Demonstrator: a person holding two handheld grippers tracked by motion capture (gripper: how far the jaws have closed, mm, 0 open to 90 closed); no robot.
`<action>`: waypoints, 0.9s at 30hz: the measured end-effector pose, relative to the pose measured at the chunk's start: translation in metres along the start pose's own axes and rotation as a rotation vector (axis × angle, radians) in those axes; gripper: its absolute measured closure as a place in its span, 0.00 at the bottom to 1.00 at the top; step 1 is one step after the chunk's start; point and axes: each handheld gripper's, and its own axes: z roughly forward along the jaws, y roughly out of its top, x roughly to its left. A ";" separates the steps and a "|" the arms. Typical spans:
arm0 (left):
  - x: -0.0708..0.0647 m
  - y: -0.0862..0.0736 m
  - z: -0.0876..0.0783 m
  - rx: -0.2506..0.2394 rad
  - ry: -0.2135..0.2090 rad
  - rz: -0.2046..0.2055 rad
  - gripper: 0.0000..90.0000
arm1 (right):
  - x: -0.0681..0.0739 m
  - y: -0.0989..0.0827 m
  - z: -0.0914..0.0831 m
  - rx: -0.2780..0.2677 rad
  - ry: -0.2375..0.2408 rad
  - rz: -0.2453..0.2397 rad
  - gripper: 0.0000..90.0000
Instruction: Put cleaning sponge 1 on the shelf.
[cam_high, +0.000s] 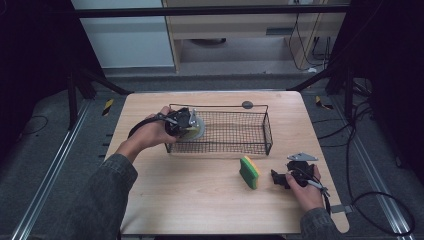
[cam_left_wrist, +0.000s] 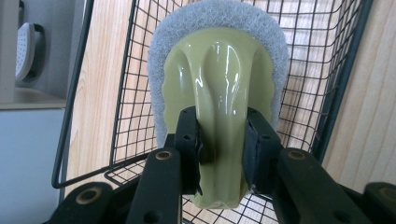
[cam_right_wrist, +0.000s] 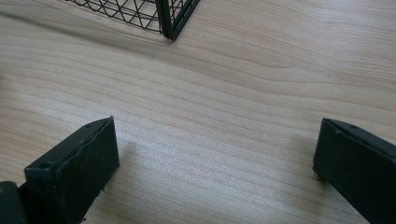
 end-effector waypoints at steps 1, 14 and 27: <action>0.000 0.000 0.001 0.001 -0.002 -0.002 0.78 | 0.000 0.000 0.000 0.000 -0.001 0.000 0.00; 0.002 -0.001 0.015 0.027 -0.047 -0.015 0.78 | 0.000 0.000 0.000 -0.001 0.000 -0.001 0.00; -0.001 0.006 0.026 0.037 -0.087 -0.037 0.77 | 0.000 0.000 0.001 -0.001 -0.003 -0.003 0.00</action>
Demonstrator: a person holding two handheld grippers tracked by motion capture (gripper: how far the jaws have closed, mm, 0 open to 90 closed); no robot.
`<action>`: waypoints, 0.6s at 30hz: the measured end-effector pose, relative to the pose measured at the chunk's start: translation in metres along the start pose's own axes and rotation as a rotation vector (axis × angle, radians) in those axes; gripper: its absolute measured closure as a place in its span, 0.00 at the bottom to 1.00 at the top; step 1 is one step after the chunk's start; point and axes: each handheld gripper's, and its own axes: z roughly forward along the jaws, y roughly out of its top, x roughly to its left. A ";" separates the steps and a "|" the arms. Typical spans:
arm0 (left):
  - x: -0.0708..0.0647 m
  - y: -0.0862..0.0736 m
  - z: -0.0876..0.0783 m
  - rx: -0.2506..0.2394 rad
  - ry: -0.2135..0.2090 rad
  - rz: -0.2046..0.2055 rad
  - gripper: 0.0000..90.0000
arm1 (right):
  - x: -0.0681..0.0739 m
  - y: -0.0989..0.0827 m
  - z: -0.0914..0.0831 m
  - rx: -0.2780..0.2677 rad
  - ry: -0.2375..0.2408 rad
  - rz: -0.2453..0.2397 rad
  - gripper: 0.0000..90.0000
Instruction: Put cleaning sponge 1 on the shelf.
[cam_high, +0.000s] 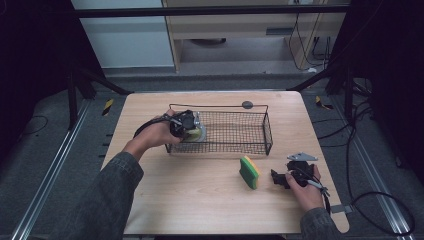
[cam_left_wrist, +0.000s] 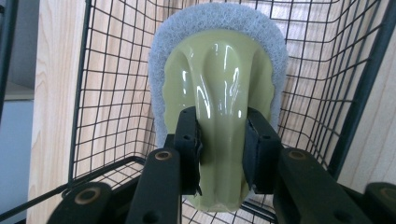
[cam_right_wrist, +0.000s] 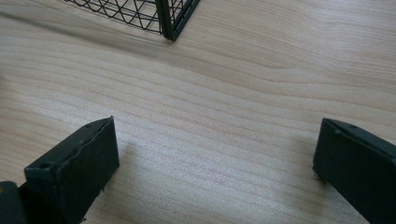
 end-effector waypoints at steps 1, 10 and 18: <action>0.000 0.000 0.000 0.000 0.000 0.000 0.77 | 0.000 0.000 0.000 0.001 0.000 -0.002 0.00; -0.002 0.003 0.001 0.006 -0.007 0.002 0.77 | 0.000 0.000 0.000 0.000 0.000 0.000 0.00; -0.003 0.004 0.001 0.011 -0.015 0.000 0.77 | 0.000 0.000 0.000 0.000 0.001 0.001 0.00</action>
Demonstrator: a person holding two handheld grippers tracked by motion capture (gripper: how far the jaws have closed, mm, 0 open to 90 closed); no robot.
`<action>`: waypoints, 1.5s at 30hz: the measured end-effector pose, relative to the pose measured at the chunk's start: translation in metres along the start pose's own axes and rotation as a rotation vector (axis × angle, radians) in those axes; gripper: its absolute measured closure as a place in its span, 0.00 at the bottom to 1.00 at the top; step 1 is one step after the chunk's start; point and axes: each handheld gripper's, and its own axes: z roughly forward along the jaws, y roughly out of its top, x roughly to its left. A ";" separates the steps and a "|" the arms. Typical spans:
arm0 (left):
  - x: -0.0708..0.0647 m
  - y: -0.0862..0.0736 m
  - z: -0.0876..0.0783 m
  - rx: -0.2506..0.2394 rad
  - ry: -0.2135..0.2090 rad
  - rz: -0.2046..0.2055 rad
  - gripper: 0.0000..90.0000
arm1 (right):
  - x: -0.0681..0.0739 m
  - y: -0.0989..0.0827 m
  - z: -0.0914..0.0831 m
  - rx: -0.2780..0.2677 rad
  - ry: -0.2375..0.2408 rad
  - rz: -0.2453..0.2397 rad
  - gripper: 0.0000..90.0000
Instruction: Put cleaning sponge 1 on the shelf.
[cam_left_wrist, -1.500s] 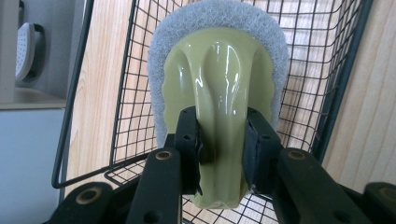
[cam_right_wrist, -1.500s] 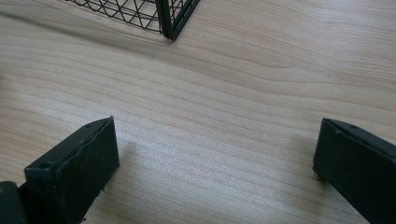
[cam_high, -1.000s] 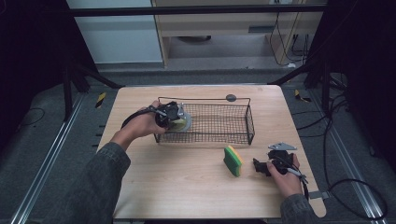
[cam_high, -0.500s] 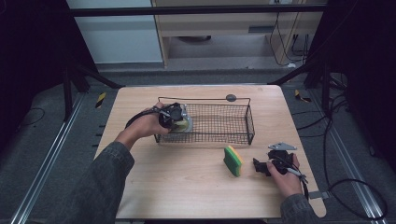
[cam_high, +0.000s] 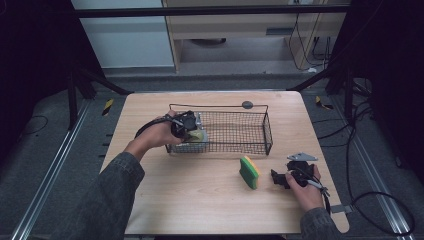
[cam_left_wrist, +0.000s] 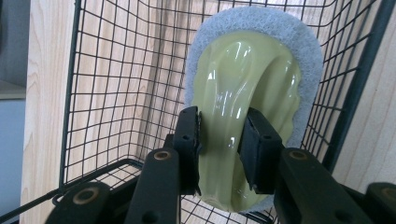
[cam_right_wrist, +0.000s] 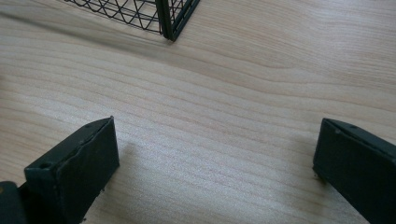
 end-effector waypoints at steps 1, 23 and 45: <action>0.000 0.000 0.000 0.000 0.000 0.000 0.76 | 0.000 0.000 0.000 0.000 0.000 0.000 0.00; 0.002 0.002 -0.025 -0.118 0.053 -0.086 0.53 | 0.000 0.000 0.000 0.000 0.001 0.003 0.00; -0.008 -0.024 -0.066 -0.362 0.101 -0.345 0.05 | 0.000 0.000 0.000 0.000 0.002 0.005 0.00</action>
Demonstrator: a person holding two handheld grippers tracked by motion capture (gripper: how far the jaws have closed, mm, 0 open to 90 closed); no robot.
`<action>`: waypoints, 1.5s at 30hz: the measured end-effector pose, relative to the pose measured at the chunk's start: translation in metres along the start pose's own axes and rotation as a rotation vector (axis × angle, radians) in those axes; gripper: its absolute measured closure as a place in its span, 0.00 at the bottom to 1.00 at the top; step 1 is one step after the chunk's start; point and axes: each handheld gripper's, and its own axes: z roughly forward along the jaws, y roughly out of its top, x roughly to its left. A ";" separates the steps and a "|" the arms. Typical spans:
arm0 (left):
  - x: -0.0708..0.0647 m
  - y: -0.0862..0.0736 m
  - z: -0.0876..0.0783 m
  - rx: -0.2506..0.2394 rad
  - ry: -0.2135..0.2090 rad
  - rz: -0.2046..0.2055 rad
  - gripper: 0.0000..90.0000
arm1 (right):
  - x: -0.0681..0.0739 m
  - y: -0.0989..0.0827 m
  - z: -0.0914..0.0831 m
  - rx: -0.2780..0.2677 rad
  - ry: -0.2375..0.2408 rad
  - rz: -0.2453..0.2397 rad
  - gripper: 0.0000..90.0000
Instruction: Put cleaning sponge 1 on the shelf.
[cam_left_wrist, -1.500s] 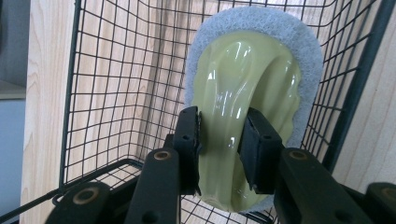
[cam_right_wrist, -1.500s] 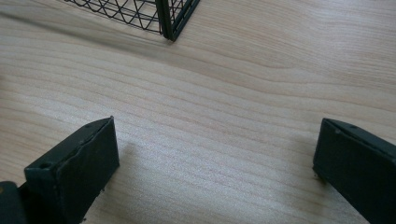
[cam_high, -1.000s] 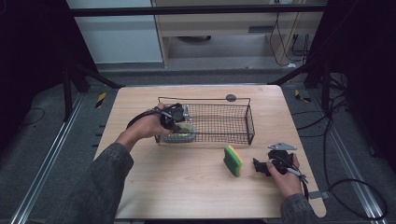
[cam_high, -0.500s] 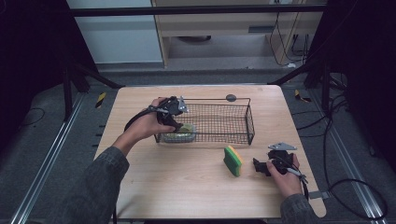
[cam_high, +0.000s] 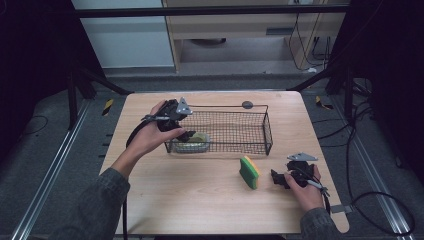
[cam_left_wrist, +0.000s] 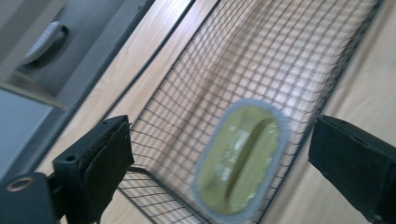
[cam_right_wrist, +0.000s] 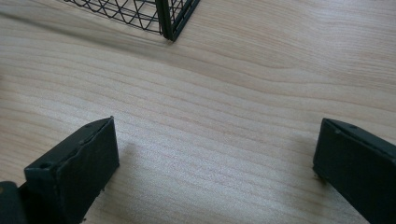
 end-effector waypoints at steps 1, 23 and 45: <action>-0.002 -0.005 -0.004 -0.003 0.018 -0.017 0.05 | 0.000 0.000 0.000 0.000 0.000 0.001 0.00; -0.053 -0.114 -0.026 -0.103 0.100 -0.308 0.06 | 0.000 0.000 0.000 0.000 -0.002 0.006 0.00; -0.053 -0.182 0.008 0.038 0.090 -0.510 0.05 | 0.010 -0.001 -0.011 0.012 0.017 -0.041 0.20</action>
